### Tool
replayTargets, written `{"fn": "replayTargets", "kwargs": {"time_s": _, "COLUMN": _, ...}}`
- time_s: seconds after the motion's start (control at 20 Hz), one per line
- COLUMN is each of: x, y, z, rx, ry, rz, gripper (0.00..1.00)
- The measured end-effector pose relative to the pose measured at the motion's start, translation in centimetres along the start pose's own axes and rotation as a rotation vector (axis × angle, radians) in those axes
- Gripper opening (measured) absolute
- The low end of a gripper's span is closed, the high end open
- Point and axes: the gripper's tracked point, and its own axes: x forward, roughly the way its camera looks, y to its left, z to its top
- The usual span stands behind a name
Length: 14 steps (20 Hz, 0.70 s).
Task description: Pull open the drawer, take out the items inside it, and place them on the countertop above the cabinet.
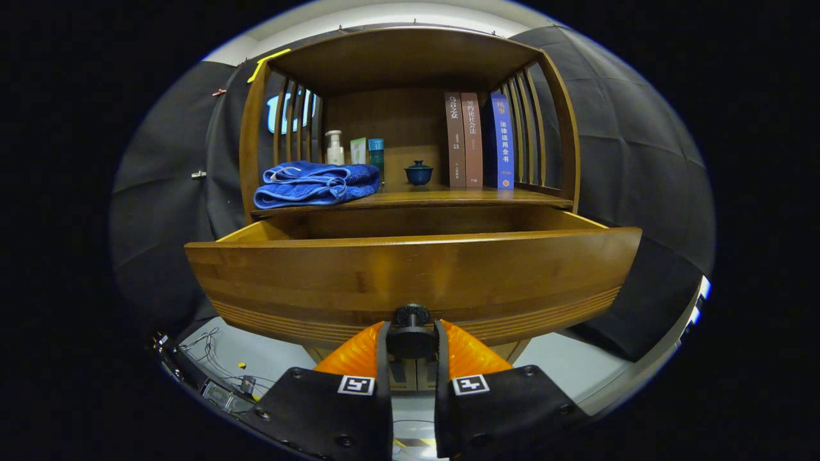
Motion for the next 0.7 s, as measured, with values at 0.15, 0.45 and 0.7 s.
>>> {"fn": "replayTargets", "kwargs": {"time_s": 0.15, "x": -1.7, "y": -0.1, "z": -0.6, "rx": 0.009, "ry": 0.004, "rz": 0.005, "gripper": 0.29}}
{"fn": "replayTargets", "kwargs": {"time_s": 0.45, "x": -3.8, "y": -0.2, "z": -2.1, "rx": 0.021, "ry": 0.007, "rz": 0.007, "gripper": 0.3}}
{"fn": "replayTargets", "kwargs": {"time_s": 0.7, "x": -3.7, "y": -0.3, "z": -2.3, "rx": 0.014, "ry": 0.003, "rz": 0.005, "gripper": 0.3}}
